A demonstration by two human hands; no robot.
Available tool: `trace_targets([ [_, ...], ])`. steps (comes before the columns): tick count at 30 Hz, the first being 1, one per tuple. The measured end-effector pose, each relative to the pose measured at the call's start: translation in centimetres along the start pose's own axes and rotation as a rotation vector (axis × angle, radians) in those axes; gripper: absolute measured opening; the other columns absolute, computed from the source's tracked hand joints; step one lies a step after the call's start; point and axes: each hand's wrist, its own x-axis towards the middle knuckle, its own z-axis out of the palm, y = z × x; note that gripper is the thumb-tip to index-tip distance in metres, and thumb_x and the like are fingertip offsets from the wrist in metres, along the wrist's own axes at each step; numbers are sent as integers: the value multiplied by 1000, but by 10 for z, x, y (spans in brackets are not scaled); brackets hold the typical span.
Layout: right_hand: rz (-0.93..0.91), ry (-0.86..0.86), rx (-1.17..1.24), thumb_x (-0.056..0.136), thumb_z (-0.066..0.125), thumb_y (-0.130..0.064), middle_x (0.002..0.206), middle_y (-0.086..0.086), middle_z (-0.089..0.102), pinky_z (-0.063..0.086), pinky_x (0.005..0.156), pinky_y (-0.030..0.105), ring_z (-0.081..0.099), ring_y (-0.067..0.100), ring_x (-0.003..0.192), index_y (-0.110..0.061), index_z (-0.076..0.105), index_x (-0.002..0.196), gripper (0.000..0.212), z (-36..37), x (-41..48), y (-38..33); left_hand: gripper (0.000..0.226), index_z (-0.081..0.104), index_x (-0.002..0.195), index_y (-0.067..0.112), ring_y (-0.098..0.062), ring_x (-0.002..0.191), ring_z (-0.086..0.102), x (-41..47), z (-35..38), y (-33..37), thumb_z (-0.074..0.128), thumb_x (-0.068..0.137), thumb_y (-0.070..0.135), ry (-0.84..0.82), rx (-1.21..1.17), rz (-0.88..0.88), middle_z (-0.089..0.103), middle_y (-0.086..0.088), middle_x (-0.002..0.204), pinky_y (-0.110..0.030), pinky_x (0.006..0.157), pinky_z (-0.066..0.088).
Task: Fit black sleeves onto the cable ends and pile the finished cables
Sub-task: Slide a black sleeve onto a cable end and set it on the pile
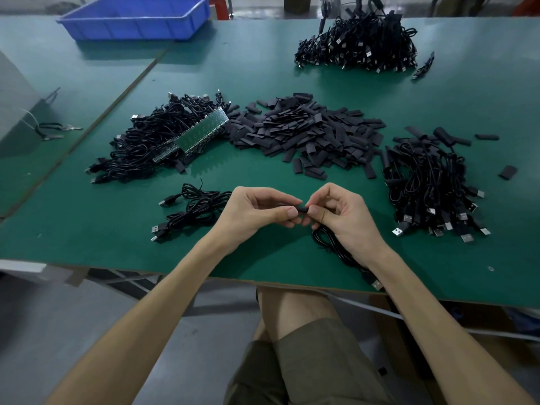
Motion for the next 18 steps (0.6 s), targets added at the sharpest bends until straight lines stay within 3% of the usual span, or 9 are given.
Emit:
trace_targets([
  [7,-7,41,38,96,65,3,70,2,70,55,65,23,66,13,67,-12,65,93,15,-1,3,3,29,68,121,-6,-43,106,70,1,-10,-3,65,95,8,-133,-159,-13,71,-28,112,-35,86,60],
  [18,14,-22,28,94,66,3,70,2,72,54,63,21,69,11,67,-9,64,90,12,-1,3,2,19,79,102,4,-40,95,74,3,-12,-5,71,86,10,-108,-138,-45,74,-27,102,-28,78,61],
])
